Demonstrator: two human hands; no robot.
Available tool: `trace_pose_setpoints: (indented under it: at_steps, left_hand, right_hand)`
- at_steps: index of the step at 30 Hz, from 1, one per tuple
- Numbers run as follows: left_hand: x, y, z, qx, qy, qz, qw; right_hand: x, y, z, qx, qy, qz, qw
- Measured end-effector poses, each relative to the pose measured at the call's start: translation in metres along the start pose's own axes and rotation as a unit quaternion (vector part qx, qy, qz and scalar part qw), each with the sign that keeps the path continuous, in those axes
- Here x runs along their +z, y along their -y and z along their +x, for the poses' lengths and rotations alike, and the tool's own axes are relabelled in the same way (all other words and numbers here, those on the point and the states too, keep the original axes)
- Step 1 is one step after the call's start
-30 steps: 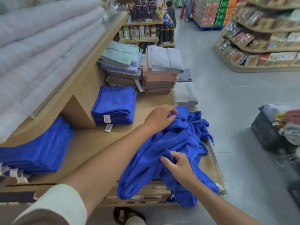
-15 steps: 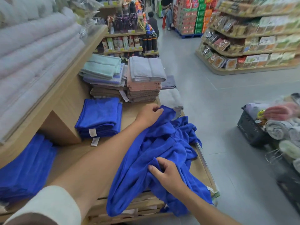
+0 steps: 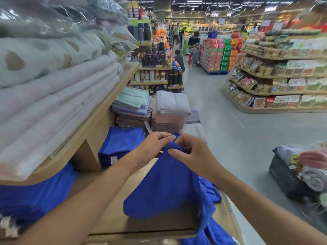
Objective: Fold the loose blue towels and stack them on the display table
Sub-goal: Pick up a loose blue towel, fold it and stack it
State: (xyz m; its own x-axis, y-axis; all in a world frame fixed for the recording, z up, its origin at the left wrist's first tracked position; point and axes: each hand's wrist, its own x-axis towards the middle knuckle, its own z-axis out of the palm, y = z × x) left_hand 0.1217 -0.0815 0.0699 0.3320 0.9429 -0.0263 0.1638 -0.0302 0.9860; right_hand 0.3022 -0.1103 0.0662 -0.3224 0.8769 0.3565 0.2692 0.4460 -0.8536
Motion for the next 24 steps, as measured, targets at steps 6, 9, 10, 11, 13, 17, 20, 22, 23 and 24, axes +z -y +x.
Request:
trace_pose_setpoints:
  at_steps: [6, 9, 10, 11, 13, 17, 20, 22, 23, 24]
  left_hand:
    - [-0.004, -0.018, -0.018, 0.034, 0.008, -0.050, 0.998]
    - [-0.004, -0.029, -0.023, 0.083, -0.027, 0.020, 0.996]
    - [-0.005, -0.032, -0.023, 0.096, -0.038, 0.031, 0.994]
    - [-0.006, -0.037, -0.023, 0.102, -0.045, 0.033, 0.993]
    - [-0.007, -0.049, -0.024, 0.109, -0.054, 0.028, 0.992]
    - [-0.014, -0.075, -0.022, 0.090, -0.073, -0.018, 0.993]
    - [-0.023, -0.092, -0.019, 0.110, -0.099, 0.026, 0.989]
    - [-0.028, -0.105, -0.017, 0.134, -0.118, 0.051, 0.983]
    - [-0.031, -0.113, -0.017, 0.149, -0.130, 0.068, 0.978]
    - [-0.035, -0.120, -0.017, 0.163, -0.144, 0.086, 0.972]
  right_hand:
    - [-0.020, 0.010, 0.025, -0.006, -0.064, -0.130, 0.989]
    - [-0.024, 0.018, 0.029, -0.009, -0.072, -0.146, 0.987]
    - [-0.026, 0.022, 0.030, -0.010, -0.074, -0.146, 0.987]
    - [-0.027, 0.027, 0.032, -0.010, -0.073, -0.146, 0.987]
    - [-0.031, 0.038, 0.036, -0.005, -0.062, -0.138, 0.988]
    - [-0.045, 0.056, 0.043, 0.032, 0.026, -0.053, 0.998]
    - [-0.055, 0.061, 0.048, 0.044, 0.077, -0.084, 0.993]
    - [-0.061, 0.065, 0.051, 0.038, 0.080, -0.131, 0.987]
    - [-0.064, 0.068, 0.052, 0.038, 0.077, -0.160, 0.983]
    - [-0.067, 0.070, 0.053, 0.043, 0.072, -0.190, 0.978]
